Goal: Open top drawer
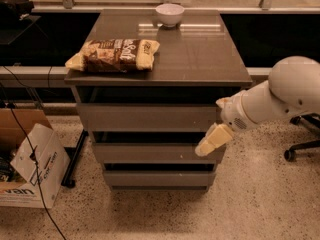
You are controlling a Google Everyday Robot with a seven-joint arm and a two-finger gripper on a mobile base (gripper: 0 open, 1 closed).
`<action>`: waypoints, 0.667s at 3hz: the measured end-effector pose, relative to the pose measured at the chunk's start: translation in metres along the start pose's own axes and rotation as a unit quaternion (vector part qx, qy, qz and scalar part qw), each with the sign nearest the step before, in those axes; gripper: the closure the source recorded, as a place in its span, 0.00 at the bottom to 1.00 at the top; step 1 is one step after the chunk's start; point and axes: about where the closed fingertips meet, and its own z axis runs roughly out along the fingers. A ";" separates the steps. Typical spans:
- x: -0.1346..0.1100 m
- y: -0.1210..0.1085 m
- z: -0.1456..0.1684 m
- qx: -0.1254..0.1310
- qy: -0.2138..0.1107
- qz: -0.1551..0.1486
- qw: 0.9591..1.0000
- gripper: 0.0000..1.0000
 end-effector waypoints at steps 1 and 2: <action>0.004 -0.016 0.026 0.007 -0.030 0.024 0.999 0.00; 0.001 -0.033 0.051 0.006 -0.053 0.035 0.998 0.00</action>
Offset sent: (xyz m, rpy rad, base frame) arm 0.0753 0.0142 -0.0584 0.1716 -0.0375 -0.0814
